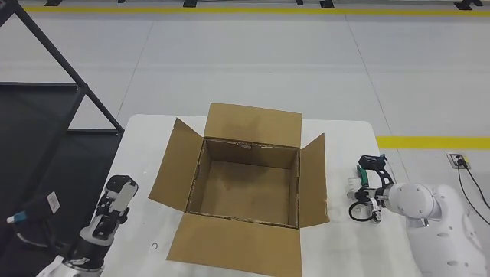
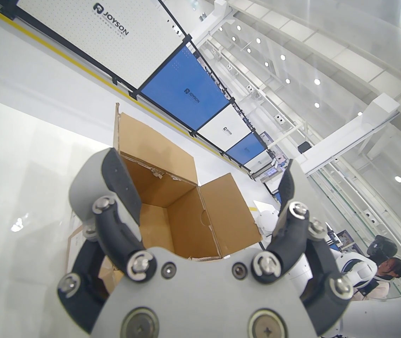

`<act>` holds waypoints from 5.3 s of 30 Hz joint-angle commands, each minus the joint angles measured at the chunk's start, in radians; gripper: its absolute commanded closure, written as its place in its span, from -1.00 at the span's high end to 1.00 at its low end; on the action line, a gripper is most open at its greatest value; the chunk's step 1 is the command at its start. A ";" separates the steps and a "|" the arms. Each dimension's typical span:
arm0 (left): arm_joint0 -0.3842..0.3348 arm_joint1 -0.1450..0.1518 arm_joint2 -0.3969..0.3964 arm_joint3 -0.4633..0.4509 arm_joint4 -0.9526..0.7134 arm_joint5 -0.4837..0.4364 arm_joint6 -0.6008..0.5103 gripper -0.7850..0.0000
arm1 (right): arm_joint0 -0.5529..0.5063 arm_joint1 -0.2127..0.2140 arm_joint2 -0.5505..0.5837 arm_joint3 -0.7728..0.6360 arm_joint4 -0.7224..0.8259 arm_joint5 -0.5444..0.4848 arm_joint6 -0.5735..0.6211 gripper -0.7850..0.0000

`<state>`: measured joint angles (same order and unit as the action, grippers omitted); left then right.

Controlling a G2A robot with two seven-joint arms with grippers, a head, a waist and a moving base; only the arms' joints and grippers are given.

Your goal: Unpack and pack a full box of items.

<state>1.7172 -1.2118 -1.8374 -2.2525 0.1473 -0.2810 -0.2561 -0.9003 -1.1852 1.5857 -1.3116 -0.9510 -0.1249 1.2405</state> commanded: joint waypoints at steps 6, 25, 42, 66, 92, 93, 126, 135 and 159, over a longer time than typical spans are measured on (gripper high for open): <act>-0.004 0.000 0.001 0.003 -0.001 -0.003 0.000 1.00 | -0.012 0.010 0.002 -0.023 0.014 0.009 0.001 -0.27; -0.012 0.001 -0.007 0.015 -0.016 -0.008 -0.009 1.00 | -0.005 0.030 -0.025 -0.023 0.036 0.034 0.004 -0.11; -0.013 0.001 -0.013 0.004 -0.019 -0.010 -0.008 1.00 | -0.159 0.058 0.102 -0.359 0.176 0.068 -0.055 1.00; -0.003 0.001 -0.021 -0.008 -0.025 -0.006 0.000 1.00 | -0.279 0.060 0.161 -0.570 0.342 0.100 -0.205 1.00; 0.119 0.013 -0.281 0.196 -0.201 0.177 -0.257 1.00 | -0.260 0.081 0.206 -0.501 0.670 0.053 -0.316 1.00; 0.119 0.013 -0.281 0.196 -0.201 0.177 -0.257 1.00 | -0.260 0.081 0.206 -0.501 0.670 0.053 -0.316 1.00; 0.015 0.021 0.115 0.242 0.675 0.134 0.042 1.00 | -0.322 0.096 0.226 -0.508 0.693 0.081 -0.399 1.00; -0.051 0.018 0.205 0.312 0.886 0.187 0.095 1.00 | -0.334 0.099 0.233 -0.482 0.744 0.076 -0.439 1.00; -0.061 0.015 0.273 0.358 1.005 0.153 0.146 1.00 | -0.231 0.127 0.121 -0.340 0.649 0.148 -0.337 1.00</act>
<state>1.6514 -1.1973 -1.5628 -1.8922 1.1525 -0.1250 -0.1121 -1.1502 -1.0593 1.7231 -1.6690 -0.2862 0.0175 0.8925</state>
